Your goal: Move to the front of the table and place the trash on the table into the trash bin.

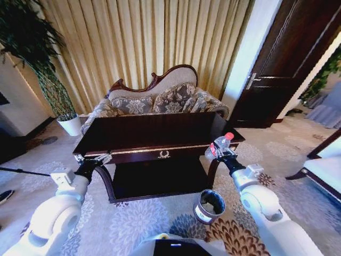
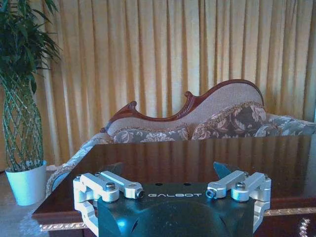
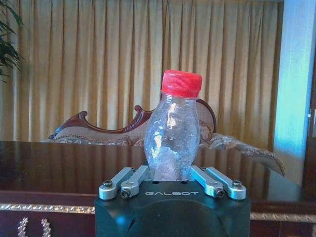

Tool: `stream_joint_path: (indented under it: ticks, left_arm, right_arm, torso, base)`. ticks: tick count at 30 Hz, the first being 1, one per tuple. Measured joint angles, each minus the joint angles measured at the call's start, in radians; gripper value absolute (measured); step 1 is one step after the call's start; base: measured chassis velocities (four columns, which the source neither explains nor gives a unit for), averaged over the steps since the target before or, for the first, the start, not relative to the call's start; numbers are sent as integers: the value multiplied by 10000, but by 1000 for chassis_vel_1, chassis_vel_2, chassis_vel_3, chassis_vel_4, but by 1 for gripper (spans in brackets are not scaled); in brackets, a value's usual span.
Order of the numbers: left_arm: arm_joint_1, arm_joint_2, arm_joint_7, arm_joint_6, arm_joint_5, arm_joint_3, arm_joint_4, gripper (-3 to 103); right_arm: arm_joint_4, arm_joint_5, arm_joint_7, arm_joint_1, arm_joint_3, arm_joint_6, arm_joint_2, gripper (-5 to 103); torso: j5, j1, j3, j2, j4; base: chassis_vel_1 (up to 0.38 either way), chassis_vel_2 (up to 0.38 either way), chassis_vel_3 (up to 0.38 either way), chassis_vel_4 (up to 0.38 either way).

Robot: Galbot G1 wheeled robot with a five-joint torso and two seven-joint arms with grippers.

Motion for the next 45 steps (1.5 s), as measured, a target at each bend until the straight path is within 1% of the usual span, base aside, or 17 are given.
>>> stream_joint_path:
  ticks: [5, 9, 11, 12, 14, 15, 18, 20, 24, 33, 34, 35, 39, 41, 43, 44, 45]
  left_arm:
    - [29, 0, 3, -4, 13, -9, 8, 100]
    - [62, -18, 8, -5, 23, -33, -89, 100]
    - [62, -18, 9, -5, 23, -37, -100, 100]
    - [58, -24, 9, -7, 23, -48, -124, 100]
    - [41, -85, 10, -10, 22, -77, -195, 100]
    - [41, -85, 10, -10, 22, -77, -195, 100]
    - [93, -229, 4, -14, 30, -59, -296, 100]
    - [136, -266, 0, -15, 55, -38, -341, 100]
    - [261, -379, 0, -16, 165, 55, -497, 100]
    - [313, -419, 0, -189, 351, 130, -522, 100]
    - [315, -418, 0, -191, 354, 130, -523, 100]
    - [315, -418, 0, -191, 354, 130, -523, 100]
    - [397, -387, 2, -198, 365, 62, -553, 100]
    - [407, -384, 2, -203, 366, 47, -559, 100]
    - [418, -380, 3, -221, 369, 41, -560, 100]
    - [418, -380, 3, -221, 369, 41, -560, 100]
    - [418, -381, 3, -223, 372, 45, -560, 100]
  right_arm:
    - [-574, -42, -28, 43, -226, 233, 182, 20]
    - [-2335, -265, -221, 220, -424, 370, 368, 20]
    - [-2586, -337, -229, 264, -442, 395, 383, 20]
    - [-3342, -570, -268, 433, -488, 530, 428, 19]
    - [-5349, -1208, -361, 1063, -643, 1275, 541, 19]
    - [-5349, -1208, -361, 1063, -643, 1275, 541, 19]
    - [-8200, -1939, -444, 1983, -877, 1975, 693, 19]
    - [-8896, -2129, -477, 2215, -921, 2074, 749, 19]
    - [-11718, -3017, -563, 3236, -979, 2490, 1171, 19]
    - [-12978, -3207, -696, 4106, -929, 2538, 1949, 17]
    - [-12994, -3222, -697, 4129, -925, 2529, 1987, 22]
    - [-12994, -3222, -697, 4129, -925, 2529, 1987, 22]
    - [-13038, -3470, -700, 4281, -885, 2475, 2217, 44]
    - [-13063, -3595, -699, 4314, -858, 2475, 2215, 44]
    - [-13072, -3729, -699, 4337, -823, 2475, 2167, 55]
    - [-13072, -3729, -699, 4337, -823, 2475, 2167, 55]
    - [-13054, -3733, -698, 4336, -813, 2475, 2129, 61]
  torso:
    - [0, -2, -2, 1, 0]
    - [0, -1, -2, 1, -1]
    - [0, -2, -1, 2, -1]
    - [1, -1, 0, 1, -3]
    - [5, 3, 2, -2, -1]
    - [5, 3, 2, -2, -1]
    - [4, 3, 2, -2, -1]
    - [4, 3, 2, -2, 1]
    - [3, 1, 1, -2, -2]
    - [-2, 1, 0, -1, 2]
    - [-1, 0, 0, -1, 2]
    - [-1, 0, 0, -1, 2]
    - [0, 0, 0, -1, -1]
    - [-2, 0, 0, -1, -1]
    - [0, 0, 0, 0, 0]
    - [0, 0, 0, 0, 0]
    - [0, 0, 0, 0, -1]
  base:
    - [82, -85, -97, 86]
    - [32, -26, -28, 8]
    - [0, 0, 0, 0]
    - [0, 0, 0, 0]
    - [0, 0, 0, 0]
    - [0, 0, 0, 0]
    - [0, 0, 0, 0]
    - [0, 0, 0, 0]
    - [0, 0, 0, 0]
    - [0, 0, 0, 0]
    - [0, 0, 0, 0]
    - [0, 0, 0, 0]
    - [0, 0, 0, 0]
    - [0, 0, 0, 0]
    - [0, 0, 0, 0]
    - [0, 0, 0, 0]
    - [0, 0, 0, 0]
